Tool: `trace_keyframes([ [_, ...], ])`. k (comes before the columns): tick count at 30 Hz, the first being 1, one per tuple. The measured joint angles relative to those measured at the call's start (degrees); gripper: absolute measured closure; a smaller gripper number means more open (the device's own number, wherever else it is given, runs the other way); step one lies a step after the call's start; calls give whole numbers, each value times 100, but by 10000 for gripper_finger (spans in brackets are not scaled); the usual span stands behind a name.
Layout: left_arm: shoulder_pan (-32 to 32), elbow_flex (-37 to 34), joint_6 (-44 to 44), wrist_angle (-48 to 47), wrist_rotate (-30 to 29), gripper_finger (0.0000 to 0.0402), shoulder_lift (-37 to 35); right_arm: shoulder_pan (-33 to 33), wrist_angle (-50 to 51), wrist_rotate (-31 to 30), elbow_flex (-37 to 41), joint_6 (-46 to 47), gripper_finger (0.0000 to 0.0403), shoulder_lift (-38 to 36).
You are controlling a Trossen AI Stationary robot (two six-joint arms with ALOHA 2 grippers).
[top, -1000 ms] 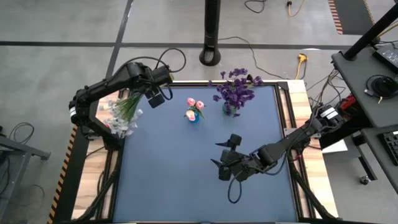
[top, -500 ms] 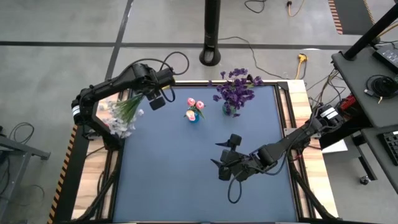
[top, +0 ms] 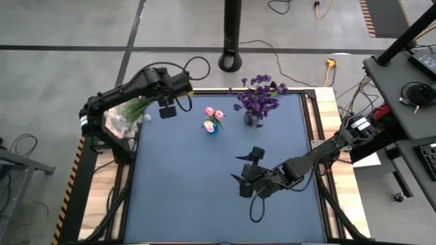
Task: Sort flowers into vase by color
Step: Put the yellow vase with flowers on the table
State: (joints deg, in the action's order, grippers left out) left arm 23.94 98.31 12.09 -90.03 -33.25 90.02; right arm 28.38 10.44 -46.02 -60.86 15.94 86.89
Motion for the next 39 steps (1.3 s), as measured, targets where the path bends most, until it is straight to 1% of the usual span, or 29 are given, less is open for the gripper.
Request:
trace_keyframes([
  [4, -2, 32, 625, -1, -224, 291, 0, -1, -2, -2, 0, 24, 87, 0],
  [9, 14, 30, 1436, -1, -261, 291, 2, -2, -2, -2, 0, 59, 87, 0],
  [15, 16, 21, 1942, -1, -419, 291, 261, -2, -29, -2, 0, 59, 87, 0],
  [19, 15, 15, 2205, 5, -835, 291, 529, -2, -44, -2, 0, 98, 87, 0],
  [23, 26, -74, 2413, 8, -956, 291, 652, -2, -46, -2, 2, 103, 87, 0],
  [29, 155, -542, 2512, 6, -1006, 291, 595, -2, -46, -4, 2, 103, 87, 0],
  [39, 208, -1585, 2630, 4, -1233, 291, 491, -2, -55, -7, 0, 105, 87, 0],
])
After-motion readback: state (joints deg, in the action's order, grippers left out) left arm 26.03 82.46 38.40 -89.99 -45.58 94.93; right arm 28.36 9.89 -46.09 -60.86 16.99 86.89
